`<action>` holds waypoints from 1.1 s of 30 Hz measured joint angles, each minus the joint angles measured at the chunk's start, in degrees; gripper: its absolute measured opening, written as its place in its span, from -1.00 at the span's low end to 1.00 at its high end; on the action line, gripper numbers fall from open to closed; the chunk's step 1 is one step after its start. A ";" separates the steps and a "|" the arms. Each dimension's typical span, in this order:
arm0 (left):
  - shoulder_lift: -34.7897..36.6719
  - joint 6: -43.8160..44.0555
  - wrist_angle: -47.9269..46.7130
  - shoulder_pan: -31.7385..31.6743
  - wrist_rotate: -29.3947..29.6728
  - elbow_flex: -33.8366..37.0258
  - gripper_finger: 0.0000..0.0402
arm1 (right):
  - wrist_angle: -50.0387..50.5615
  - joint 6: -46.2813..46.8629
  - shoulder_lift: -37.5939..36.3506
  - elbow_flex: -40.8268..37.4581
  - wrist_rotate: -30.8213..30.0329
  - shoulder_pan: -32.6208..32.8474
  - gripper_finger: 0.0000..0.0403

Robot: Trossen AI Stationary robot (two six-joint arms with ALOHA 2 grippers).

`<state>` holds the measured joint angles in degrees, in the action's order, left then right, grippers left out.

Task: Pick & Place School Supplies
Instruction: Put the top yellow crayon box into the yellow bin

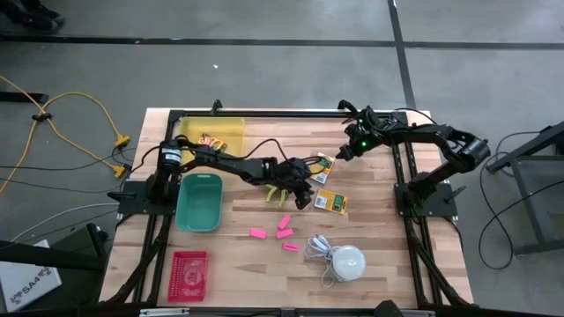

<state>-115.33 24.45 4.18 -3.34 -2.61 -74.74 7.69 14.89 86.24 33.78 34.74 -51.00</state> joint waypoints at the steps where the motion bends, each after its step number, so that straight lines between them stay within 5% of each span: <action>1: 0.00 0.00 0.02 0.16 0.05 0.00 -0.40 | -0.30 0.08 0.00 0.00 0.00 0.00 -0.49; 33: -3.74 3.26 3.34 0.82 6.11 0.00 -0.40 | -2.11 3.55 0.00 0.02 -2.38 -0.02 -0.49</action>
<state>-119.07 27.70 7.52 -2.52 3.50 -74.74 5.58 18.44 86.24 33.80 32.36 -51.02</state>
